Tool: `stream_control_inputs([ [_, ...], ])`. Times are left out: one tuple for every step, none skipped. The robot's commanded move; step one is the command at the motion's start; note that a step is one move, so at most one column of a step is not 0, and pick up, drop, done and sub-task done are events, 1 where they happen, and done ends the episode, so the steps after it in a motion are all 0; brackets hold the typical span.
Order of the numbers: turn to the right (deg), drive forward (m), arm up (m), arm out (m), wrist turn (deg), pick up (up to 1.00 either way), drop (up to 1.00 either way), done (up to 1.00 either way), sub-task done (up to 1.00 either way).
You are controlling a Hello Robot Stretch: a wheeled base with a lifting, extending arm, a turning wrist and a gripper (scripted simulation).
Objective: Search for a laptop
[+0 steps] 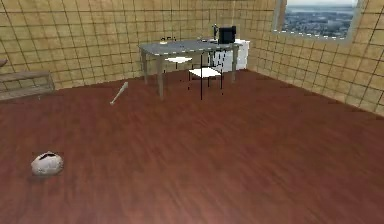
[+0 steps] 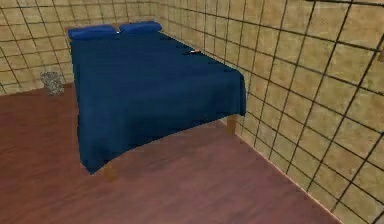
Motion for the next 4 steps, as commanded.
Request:
stream_control_inputs([
  [18.0, 0.00, 0.00, 0.00, 0.0, 0.00, 0.00, 0.00, 0.00],
  [0.0, 1.00, 0.00, 0.00, 0.0, 0.00, 0.00, 0.00, 0.00],
  [0.0, 1.00, 0.00, 0.00, 0.0, 0.00, 0.00, 0.00, 0.00],
  [0.0, 1.00, 0.00, 0.00, 0.0, 0.00, 0.00, 0.00, 0.00],
])
